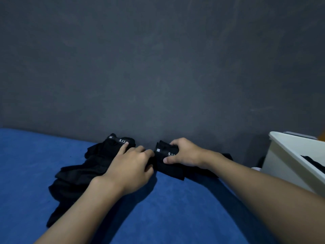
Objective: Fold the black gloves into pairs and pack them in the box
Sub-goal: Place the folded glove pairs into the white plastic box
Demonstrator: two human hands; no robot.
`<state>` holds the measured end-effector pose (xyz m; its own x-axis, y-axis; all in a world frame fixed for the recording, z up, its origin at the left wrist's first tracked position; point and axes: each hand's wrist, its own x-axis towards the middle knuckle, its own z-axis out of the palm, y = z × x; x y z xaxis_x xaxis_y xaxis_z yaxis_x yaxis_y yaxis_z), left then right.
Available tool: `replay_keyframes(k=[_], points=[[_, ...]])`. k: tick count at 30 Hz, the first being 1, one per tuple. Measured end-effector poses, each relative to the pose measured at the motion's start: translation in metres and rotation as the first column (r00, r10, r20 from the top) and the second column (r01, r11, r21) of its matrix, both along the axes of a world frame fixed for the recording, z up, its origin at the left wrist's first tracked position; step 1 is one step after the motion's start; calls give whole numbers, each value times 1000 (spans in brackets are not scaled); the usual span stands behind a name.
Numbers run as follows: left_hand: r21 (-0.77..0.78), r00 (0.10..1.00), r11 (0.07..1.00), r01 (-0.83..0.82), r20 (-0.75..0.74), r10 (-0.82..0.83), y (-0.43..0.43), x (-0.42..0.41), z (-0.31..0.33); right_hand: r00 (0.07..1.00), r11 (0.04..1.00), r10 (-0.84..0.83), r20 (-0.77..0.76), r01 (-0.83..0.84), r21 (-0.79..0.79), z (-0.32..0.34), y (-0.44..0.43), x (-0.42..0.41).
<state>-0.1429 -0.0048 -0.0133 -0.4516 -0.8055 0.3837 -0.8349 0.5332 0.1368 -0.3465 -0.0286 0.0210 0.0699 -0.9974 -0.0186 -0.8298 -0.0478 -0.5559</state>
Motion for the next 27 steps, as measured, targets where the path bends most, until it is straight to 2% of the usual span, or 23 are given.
replay_keyframes(k=[3,5,10,12,16,18,20,23,25,27], points=[[-50,992,999,17,-124,-23,-2,2,3,1000,998,20,14,-19,-62,10,7,2],[-29,965,1000,12,-260,-19,0,2,8,999,992,30,12,-28,-123,20,13,2],[108,792,992,61,-611,17,9,0,24,998,971,40,56,-26,-237,54,36,-3],[168,652,979,115,-756,54,16,-4,34,997,960,48,58,-30,-278,69,48,-5],[243,288,917,315,-945,151,39,-19,58,995,944,75,71,-48,-326,93,78,-11],[200,74,848,491,-979,188,53,-32,69,993,936,101,67,-72,-345,103,94,-15],[129,-39,809,574,-982,184,63,-46,81,990,929,125,66,-94,-359,113,112,-21],[64,-113,799,598,-980,163,77,-68,102,992,911,114,46,-86,-403,127,139,-36],[34,-113,788,615,-985,130,86,-84,117,995,905,83,53,-53,-423,135,156,-50],[16,-84,764,645,-992,91,94,-102,132,983,911,88,159,-14,-412,143,174,-67]])
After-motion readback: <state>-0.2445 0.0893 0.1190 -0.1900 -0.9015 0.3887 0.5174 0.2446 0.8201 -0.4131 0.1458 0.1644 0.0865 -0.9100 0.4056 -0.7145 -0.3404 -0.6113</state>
